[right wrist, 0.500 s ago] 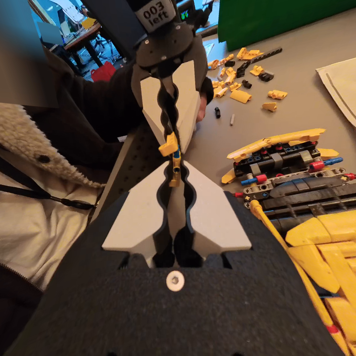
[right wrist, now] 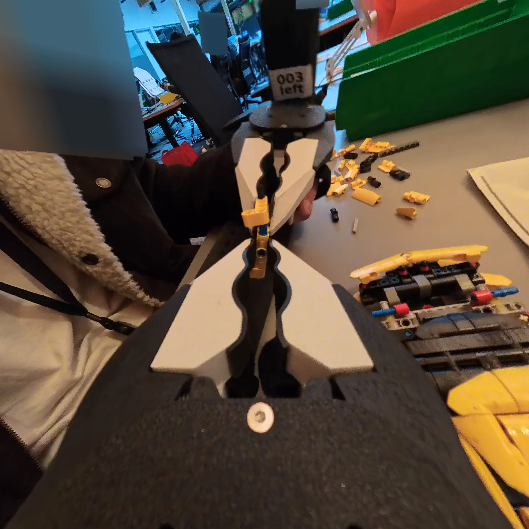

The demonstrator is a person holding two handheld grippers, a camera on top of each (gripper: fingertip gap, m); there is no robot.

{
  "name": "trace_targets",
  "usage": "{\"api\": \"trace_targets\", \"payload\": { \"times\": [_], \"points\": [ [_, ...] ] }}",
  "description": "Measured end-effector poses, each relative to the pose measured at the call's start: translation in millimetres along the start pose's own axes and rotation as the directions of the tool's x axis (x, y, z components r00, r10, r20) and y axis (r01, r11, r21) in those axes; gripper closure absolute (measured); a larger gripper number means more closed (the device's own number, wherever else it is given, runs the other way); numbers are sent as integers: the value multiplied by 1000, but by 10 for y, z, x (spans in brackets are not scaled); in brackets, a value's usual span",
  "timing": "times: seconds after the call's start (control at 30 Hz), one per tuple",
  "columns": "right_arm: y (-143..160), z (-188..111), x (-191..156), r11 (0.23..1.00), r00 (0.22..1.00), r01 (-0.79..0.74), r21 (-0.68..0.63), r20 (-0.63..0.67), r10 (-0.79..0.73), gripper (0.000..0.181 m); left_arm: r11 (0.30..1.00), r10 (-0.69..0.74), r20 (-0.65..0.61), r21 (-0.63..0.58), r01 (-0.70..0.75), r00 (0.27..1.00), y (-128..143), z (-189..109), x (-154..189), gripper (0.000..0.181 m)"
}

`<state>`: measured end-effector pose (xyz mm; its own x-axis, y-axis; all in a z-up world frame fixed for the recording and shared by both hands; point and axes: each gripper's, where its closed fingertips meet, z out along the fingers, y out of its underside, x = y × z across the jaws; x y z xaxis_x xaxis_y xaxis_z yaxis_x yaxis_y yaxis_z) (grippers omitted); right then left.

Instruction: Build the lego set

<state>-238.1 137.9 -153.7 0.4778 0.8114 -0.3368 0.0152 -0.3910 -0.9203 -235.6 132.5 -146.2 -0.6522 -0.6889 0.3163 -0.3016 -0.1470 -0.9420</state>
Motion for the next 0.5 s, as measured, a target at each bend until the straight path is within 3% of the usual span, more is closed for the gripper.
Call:
{"api": "trace_targets", "payload": {
  "times": [0.1,0.33,0.5],
  "points": [
    [-21,20,-47,999,999,36,-2,0,-36,174,993,-122,-74,-3,122,990,4,-15,46,174],
    [-107,55,39,982,970,187,-14,-156,-187,174,969,-240,-103,44,245,965,-53,-89,-25,174],
    [-166,24,72,991,981,129,37,-151,-122,175,977,-186,-54,94,191,981,-122,-90,-60,173]
  ]
}}
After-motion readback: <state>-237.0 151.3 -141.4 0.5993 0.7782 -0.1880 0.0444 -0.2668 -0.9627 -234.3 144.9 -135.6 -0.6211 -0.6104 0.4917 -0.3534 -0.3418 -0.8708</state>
